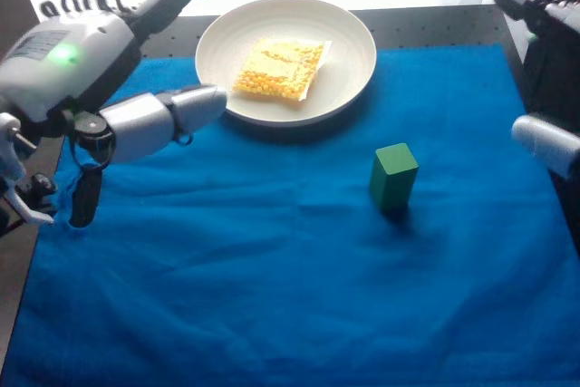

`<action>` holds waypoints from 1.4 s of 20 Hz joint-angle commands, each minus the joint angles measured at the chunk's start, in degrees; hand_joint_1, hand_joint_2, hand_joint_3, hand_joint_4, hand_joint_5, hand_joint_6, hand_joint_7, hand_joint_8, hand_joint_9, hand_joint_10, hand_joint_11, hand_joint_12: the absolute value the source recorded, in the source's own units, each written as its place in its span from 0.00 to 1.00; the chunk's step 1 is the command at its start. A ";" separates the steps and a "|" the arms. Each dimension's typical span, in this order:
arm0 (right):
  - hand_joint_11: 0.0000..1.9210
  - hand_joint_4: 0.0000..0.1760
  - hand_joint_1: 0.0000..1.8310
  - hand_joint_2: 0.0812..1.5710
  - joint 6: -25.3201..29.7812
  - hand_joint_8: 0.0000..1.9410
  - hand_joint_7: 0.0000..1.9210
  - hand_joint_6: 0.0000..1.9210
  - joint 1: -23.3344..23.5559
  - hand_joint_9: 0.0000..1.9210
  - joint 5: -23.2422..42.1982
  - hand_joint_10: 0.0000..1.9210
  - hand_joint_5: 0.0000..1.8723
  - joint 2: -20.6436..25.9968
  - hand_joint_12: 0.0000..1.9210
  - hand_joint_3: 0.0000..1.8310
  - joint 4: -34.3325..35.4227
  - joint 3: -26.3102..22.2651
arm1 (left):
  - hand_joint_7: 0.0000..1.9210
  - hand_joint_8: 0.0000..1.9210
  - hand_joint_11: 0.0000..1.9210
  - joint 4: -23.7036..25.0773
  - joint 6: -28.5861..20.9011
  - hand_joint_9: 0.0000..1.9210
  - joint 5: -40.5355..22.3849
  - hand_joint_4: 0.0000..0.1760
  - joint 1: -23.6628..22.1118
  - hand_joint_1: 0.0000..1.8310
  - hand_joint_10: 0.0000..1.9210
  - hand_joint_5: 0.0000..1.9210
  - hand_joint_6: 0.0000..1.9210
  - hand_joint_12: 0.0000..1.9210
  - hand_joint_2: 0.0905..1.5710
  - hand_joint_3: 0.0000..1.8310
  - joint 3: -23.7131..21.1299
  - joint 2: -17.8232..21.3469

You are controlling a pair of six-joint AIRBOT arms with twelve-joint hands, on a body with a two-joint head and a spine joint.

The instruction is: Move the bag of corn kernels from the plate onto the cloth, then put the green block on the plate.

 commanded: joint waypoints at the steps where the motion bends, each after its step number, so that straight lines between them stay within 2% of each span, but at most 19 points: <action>1: 0.00 0.00 0.21 0.88 0.06 0.00 0.00 0.00 0.41 0.00 7.26 0.00 0.00 0.21 0.49 0.04 0.70 0.06 | 0.09 0.01 0.00 0.66 -0.07 0.00 -5.87 0.28 -1.13 0.19 0.28 0.05 0.06 0.78 0.88 0.01 0.77 -0.27; 2: 0.00 0.00 0.21 0.88 0.06 0.00 0.00 0.00 0.41 0.00 7.01 0.00 0.00 0.13 0.49 0.04 0.38 0.05 | 0.08 0.01 0.00 0.51 -0.07 0.00 -4.51 0.29 -1.87 0.21 0.27 0.06 0.06 0.76 0.88 0.01 1.60 -0.81; 3: 0.00 0.00 0.22 0.89 0.07 0.00 0.00 0.00 0.41 0.00 6.70 0.00 0.00 0.06 0.59 0.02 0.07 0.05 | 0.09 0.01 0.00 0.24 -0.08 0.00 -3.02 0.21 -2.54 0.24 0.28 0.07 0.07 0.76 0.88 0.00 2.43 -1.32; 5: 0.00 0.00 0.27 0.90 0.14 0.00 0.00 0.00 0.42 0.00 6.24 0.00 0.00 -0.19 0.70 0.01 -0.43 0.07 | 0.12 0.02 0.00 0.22 -0.08 0.00 0.05 0.04 -4.28 0.32 0.40 0.07 0.16 0.90 0.84 0.00 4.02 -2.18; 6: 0.00 0.00 0.30 0.90 0.19 0.00 0.00 0.00 0.42 0.00 6.14 0.00 0.00 -0.23 0.71 0.00 -0.63 0.05 | 0.12 0.02 0.00 0.69 -0.05 0.00 1.20 0.04 -5.42 0.35 0.38 0.05 0.23 0.95 0.83 0.00 4.59 -2.57; 7: 0.00 0.00 0.33 0.89 0.34 0.00 0.00 0.00 0.42 0.00 6.11 0.00 0.00 -0.23 0.66 0.00 -0.71 0.05 | 0.10 0.01 0.00 1.03 0.14 0.00 2.98 0.15 -6.55 0.39 0.34 0.01 0.31 0.99 0.81 0.00 5.41 -3.08; 8: 0.00 0.00 0.33 0.88 0.46 0.00 0.00 0.00 0.42 0.00 6.05 0.00 0.00 -0.23 0.65 0.00 -0.75 0.05 | 0.09 0.00 0.00 1.03 0.69 0.00 5.44 0.18 -8.00 0.41 0.32 0.00 0.33 1.00 0.81 0.00 6.55 -3.93; 9: 0.00 0.00 0.32 0.89 0.50 0.00 0.00 0.00 0.42 0.00 5.84 0.00 0.00 -0.25 0.65 0.00 -0.76 0.02 | 0.08 0.00 0.00 1.00 1.48 0.00 10.37 0.01 -10.55 0.38 0.32 0.00 0.26 0.95 0.82 0.00 9.08 -6.15; 12: 0.00 0.00 0.29 0.89 0.85 0.00 0.00 0.00 0.41 0.00 5.11 0.00 0.00 -0.64 0.65 0.00 -1.58 -0.01 | 0.05 0.00 0.00 -0.15 3.03 0.00 21.06 0.00 -14.81 0.41 0.16 0.00 0.17 0.84 0.81 0.00 16.20 -11.96; 14: 0.00 0.00 0.28 0.90 1.18 0.00 0.00 0.00 0.41 0.00 5.07 0.00 0.00 -0.77 0.66 0.01 -1.88 -0.02 | 0.03 0.00 0.00 -2.62 6.23 0.00 26.41 0.12 -16.61 0.39 0.09 0.01 0.11 0.69 0.82 0.00 19.68 -14.72; 15: 0.00 0.00 0.27 0.91 1.23 0.00 0.00 0.00 0.36 0.01 4.91 0.01 0.00 -0.90 0.69 0.00 -1.89 -0.07 | 0.04 0.00 0.00 -3.99 8.08 0.02 30.37 0.04 -17.79 0.44 0.10 0.02 0.10 0.70 0.81 0.00 22.34 -16.79; 17: 0.00 0.00 0.25 0.91 1.52 0.00 0.00 0.00 0.06 0.03 4.41 0.04 0.00 -0.99 0.78 0.00 -1.98 -0.12 | 0.07 0.00 0.00 -4.53 8.60 0.04 35.34 0.00 -18.78 0.51 0.12 0.05 0.08 0.69 0.77 0.00 26.10 -19.78; 19: 0.00 0.00 0.26 0.91 1.70 0.00 0.00 0.00 -0.06 0.01 4.32 0.05 0.00 -1.08 0.74 0.00 -2.02 -0.12 | 0.05 0.00 0.00 -9.63 13.67 0.02 38.03 0.00 -19.42 0.52 0.10 0.04 0.05 0.64 0.76 0.00 28.72 -22.17; 21: 0.00 0.00 0.24 0.92 1.77 0.00 0.00 0.00 -0.07 0.00 4.31 0.04 0.00 -1.10 0.69 0.00 -2.17 -0.13 | 0.05 0.00 0.00 -11.23 15.48 0.01 40.08 0.03 -20.14 0.52 0.10 0.03 0.04 0.58 0.73 0.00 30.59 -23.72; 22: 0.00 0.00 0.24 0.92 1.85 0.00 0.00 0.00 -0.12 0.00 4.31 0.04 0.00 -1.10 0.69 0.00 -2.17 -0.13 | 0.02 0.00 0.00 -11.53 15.58 0.00 40.65 0.12 -20.33 0.49 0.06 0.02 0.02 0.51 0.73 0.00 31.29 -24.32; 25: 0.00 0.00 0.25 0.92 1.90 0.00 0.00 0.00 -0.17 0.02 4.32 0.04 0.00 -1.17 0.66 0.00 -2.17 -0.11 | 0.00 0.00 0.00 -12.31 15.61 0.00 42.26 0.25 -20.48 0.48 0.00 0.01 0.01 0.49 0.70 0.00 33.37 -26.17; 26: 0.00 0.00 0.25 0.92 1.93 0.00 0.00 0.00 -0.17 0.02 4.32 0.05 0.00 -1.17 0.69 0.00 -2.17 -0.11 | 0.03 0.01 0.00 -12.46 15.61 0.03 42.84 0.16 -20.47 0.50 0.01 0.03 0.02 0.57 0.70 0.00 33.92 -26.65; 27: 0.00 0.00 0.25 0.92 2.02 0.00 0.00 0.00 -0.17 0.00 4.32 0.08 0.00 -1.17 0.71 0.00 -2.16 -0.11 | 0.15 0.04 0.00 -12.50 15.62 0.09 43.81 0.00 -20.47 0.56 0.05 0.13 0.06 0.67 0.71 0.00 34.68 -27.22; 28: 0.00 0.00 0.28 0.92 2.03 0.00 0.00 0.00 -0.17 0.00 4.32 0.07 0.00 -1.17 0.71 0.00 -2.16 -0.11 | 0.23 0.06 0.00 -12.50 15.66 0.06 43.94 0.00 -20.45 0.60 0.32 0.19 0.12 0.80 0.71 0.00 34.83 -27.36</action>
